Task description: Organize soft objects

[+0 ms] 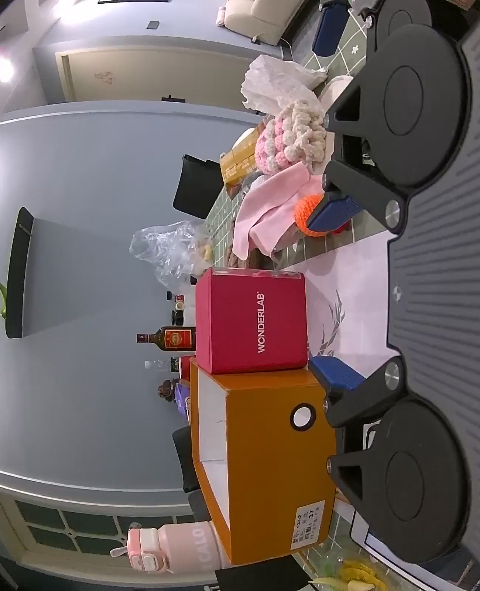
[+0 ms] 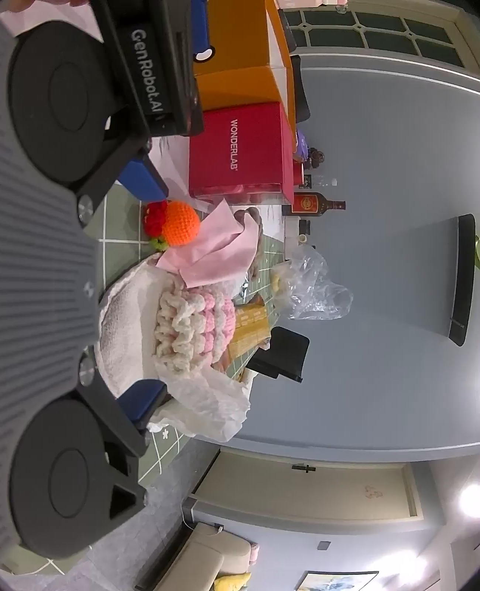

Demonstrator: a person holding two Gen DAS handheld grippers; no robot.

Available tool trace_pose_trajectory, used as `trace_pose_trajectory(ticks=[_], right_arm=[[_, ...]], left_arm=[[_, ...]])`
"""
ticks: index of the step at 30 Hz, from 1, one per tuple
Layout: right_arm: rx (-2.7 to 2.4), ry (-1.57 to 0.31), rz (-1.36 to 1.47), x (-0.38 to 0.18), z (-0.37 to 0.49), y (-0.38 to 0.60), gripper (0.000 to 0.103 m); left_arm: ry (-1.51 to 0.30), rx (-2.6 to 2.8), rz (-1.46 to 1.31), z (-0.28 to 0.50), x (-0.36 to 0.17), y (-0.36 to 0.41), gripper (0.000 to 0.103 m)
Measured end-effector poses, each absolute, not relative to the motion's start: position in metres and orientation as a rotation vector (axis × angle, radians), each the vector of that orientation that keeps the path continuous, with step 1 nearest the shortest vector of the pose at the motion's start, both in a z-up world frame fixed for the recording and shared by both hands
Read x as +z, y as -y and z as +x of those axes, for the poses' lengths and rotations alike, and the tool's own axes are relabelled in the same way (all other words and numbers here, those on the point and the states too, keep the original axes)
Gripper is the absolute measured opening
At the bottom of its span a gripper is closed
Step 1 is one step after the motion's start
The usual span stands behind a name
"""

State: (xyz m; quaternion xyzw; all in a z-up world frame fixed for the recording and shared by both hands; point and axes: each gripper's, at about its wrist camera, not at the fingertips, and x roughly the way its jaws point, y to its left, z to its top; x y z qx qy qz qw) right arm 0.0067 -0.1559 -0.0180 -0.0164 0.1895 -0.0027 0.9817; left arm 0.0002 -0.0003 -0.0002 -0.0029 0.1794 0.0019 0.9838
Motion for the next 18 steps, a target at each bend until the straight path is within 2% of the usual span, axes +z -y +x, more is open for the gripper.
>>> trace_pose_trajectory(ticks=[18], right_arm=[[-0.006, -0.381, -0.025, -0.0197, 0.0061, 0.1543, 0.100]], left_arm=[[-0.348, 0.006, 0.005, -0.0003, -0.0013, -0.0011, 0.090]])
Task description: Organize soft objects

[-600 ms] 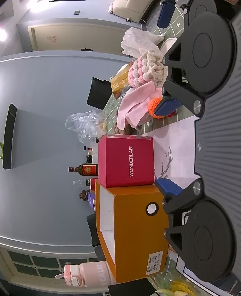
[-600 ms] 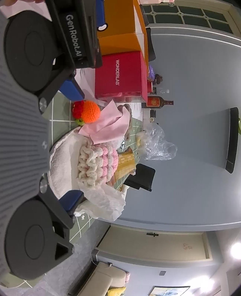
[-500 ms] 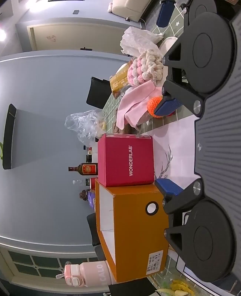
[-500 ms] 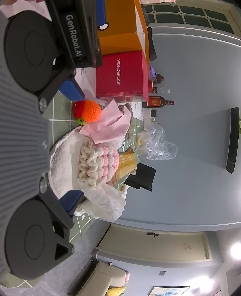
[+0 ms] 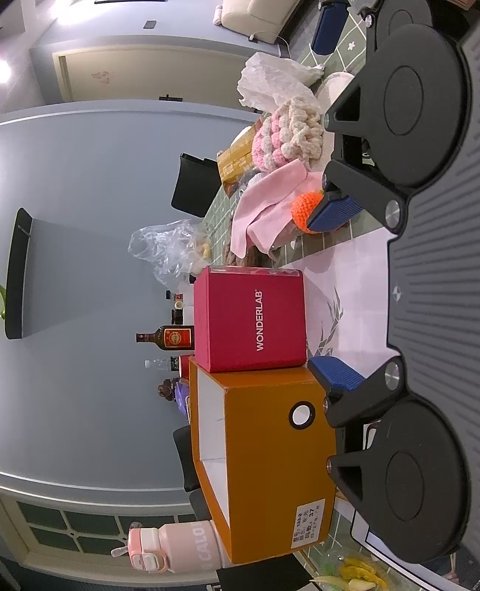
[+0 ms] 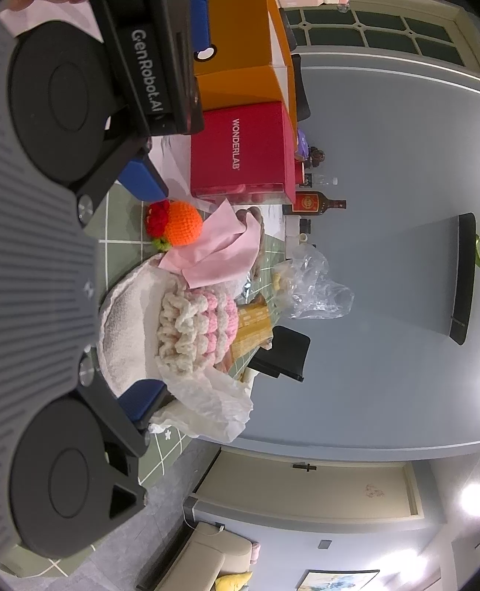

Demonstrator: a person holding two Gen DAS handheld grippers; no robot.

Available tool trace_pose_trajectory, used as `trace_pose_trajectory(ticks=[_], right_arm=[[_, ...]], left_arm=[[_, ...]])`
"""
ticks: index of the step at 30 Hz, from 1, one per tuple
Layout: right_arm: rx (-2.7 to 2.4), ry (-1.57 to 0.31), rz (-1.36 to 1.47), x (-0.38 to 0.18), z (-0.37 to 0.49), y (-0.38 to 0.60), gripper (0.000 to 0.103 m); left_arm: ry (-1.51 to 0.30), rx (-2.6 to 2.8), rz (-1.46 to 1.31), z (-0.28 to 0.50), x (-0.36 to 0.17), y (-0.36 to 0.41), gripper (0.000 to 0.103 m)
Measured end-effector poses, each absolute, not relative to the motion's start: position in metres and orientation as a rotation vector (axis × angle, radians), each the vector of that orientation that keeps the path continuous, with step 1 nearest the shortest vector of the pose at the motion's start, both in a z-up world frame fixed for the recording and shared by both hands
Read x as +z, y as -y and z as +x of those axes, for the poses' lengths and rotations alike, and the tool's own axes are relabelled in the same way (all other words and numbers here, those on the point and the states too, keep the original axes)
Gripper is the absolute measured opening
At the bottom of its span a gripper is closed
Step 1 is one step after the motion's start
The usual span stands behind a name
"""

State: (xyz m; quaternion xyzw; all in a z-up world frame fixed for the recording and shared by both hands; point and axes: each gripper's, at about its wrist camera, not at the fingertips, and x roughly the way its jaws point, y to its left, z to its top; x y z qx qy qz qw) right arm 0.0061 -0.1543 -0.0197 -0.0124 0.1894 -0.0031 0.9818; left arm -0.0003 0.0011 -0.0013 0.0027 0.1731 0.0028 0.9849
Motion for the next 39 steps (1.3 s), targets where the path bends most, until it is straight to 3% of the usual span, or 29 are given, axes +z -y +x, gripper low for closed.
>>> trace_pose_trajectory(ticks=[39], right_arm=[[-0.006, -0.391, -0.058, -0.025, 0.008, 0.166, 0.100]], left_arm=[[-0.409, 0.027, -0.013, 0.013, -0.010, -0.005, 0.090]])
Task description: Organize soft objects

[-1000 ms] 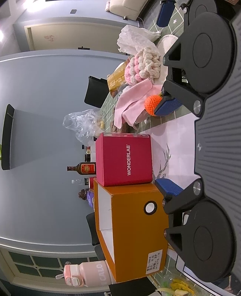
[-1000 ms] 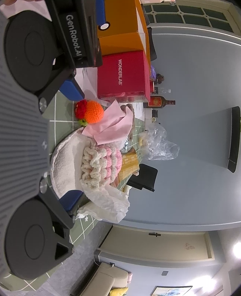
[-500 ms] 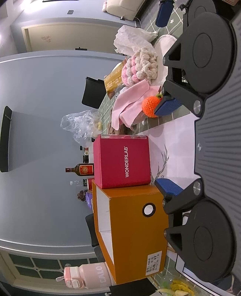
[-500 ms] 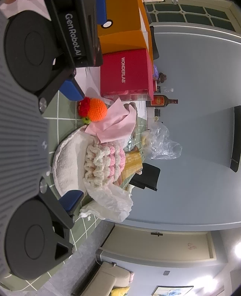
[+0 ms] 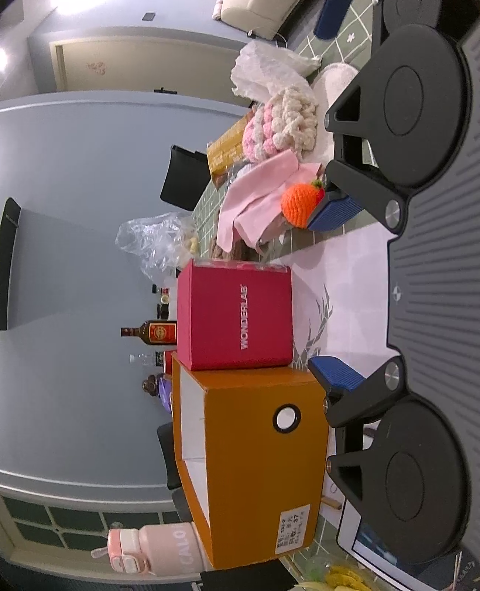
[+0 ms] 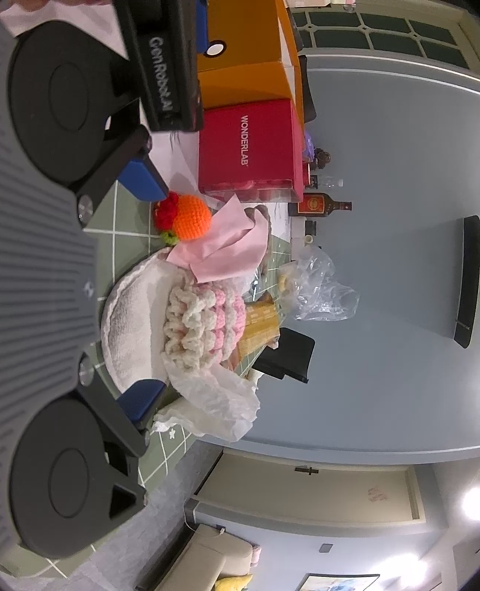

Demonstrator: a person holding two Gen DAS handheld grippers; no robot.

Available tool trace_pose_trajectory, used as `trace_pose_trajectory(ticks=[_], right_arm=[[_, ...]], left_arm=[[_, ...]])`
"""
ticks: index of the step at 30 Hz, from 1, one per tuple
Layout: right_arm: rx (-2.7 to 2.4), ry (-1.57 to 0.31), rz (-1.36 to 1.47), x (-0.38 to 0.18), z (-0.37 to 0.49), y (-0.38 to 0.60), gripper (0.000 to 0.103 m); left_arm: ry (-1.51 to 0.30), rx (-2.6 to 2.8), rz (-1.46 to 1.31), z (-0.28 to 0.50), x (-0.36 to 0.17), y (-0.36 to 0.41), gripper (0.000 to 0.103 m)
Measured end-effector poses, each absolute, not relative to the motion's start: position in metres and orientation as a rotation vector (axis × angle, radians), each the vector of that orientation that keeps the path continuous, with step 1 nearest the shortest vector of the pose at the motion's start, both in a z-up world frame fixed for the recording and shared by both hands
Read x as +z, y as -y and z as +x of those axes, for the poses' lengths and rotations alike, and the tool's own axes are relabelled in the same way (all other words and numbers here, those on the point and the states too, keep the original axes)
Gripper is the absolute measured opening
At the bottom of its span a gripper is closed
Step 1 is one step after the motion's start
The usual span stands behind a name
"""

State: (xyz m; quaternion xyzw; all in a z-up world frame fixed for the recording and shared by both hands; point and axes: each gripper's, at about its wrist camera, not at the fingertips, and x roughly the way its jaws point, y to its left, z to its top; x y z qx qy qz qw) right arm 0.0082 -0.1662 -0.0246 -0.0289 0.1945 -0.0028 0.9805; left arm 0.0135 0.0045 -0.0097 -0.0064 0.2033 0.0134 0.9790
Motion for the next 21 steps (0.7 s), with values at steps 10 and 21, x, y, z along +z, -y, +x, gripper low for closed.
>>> trace_pose_trajectory(ticks=[10, 21], right_arm=[[-0.007, -0.402, 0.166, -0.012, 0.012, 0.222, 0.100], [0.223, -0.392, 0.314, 0.016, 0.033, 0.184, 0.080]], left_arm=[[-0.452, 0.031, -0.024, 0.024, -0.018, -0.013, 0.090], [-0.481, 0.014, -0.061, 0.029, -0.022, -0.031, 0.090]])
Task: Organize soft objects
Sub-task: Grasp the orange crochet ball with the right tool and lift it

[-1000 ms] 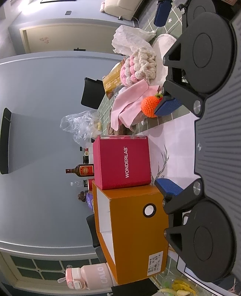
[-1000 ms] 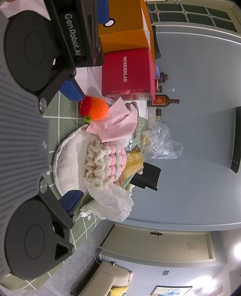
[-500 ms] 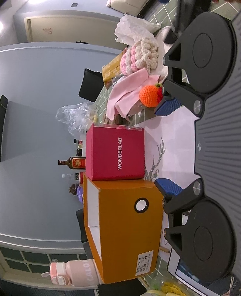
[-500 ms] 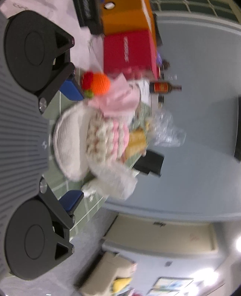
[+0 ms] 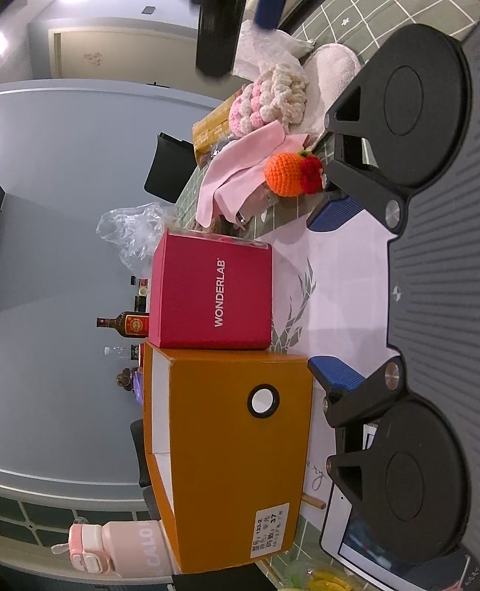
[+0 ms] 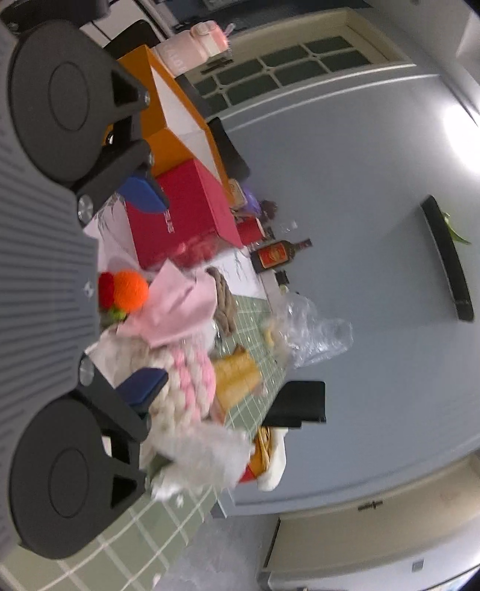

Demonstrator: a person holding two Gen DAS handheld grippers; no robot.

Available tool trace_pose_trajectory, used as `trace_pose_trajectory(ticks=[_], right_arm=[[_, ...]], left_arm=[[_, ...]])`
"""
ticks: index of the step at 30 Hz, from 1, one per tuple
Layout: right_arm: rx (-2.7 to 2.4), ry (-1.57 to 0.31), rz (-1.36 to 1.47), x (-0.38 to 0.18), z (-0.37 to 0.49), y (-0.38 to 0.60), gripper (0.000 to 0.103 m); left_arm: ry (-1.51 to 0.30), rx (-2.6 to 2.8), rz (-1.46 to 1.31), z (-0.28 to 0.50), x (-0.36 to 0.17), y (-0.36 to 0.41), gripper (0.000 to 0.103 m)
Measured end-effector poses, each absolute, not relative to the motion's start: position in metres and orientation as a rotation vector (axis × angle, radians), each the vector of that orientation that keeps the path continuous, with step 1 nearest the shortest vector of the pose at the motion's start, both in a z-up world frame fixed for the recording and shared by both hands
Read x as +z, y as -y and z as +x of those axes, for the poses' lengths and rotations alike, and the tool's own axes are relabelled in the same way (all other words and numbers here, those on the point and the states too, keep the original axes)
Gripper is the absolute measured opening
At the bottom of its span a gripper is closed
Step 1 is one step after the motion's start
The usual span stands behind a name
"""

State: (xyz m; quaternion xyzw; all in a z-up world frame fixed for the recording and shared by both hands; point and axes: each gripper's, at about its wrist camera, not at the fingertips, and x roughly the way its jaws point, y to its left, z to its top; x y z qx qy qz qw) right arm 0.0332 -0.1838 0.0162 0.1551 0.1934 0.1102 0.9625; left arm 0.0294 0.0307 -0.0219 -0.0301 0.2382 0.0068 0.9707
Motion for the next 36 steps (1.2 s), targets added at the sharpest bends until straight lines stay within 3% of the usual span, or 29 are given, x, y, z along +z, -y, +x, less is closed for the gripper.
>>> trace_pose_trajectory(ticks=[2, 9, 19, 29, 36], right_arm=[[0.233, -0.410, 0.307, 0.011, 0.050, 0.174, 0.067], [0.178, -0.570, 0.222, -0.008, 0.111, 0.147, 0.066], [0.148, -0.595, 0.006, -0.026, 0.117, 0.121, 0.038], [0.179, -0.511, 0.039, -0.016, 0.073, 0.141, 0.038], [0.128, -0.554, -0.196, -0.022, 0.044, 0.155, 0.038]], left_arm=[[-0.481, 0.012, -0.060, 0.029, -0.022, -0.032, 0.090], [-0.464, 0.024, -0.033, 0.026, -0.021, -0.033, 0.090], [-0.438, 0.060, -0.059, 0.021, -0.016, -0.048, 0.090], [-0.431, 0.041, -0.045, 0.015, -0.014, -0.044, 0.090], [-0.434, 0.032, -0.056, 0.015, -0.012, -0.030, 0.090]])
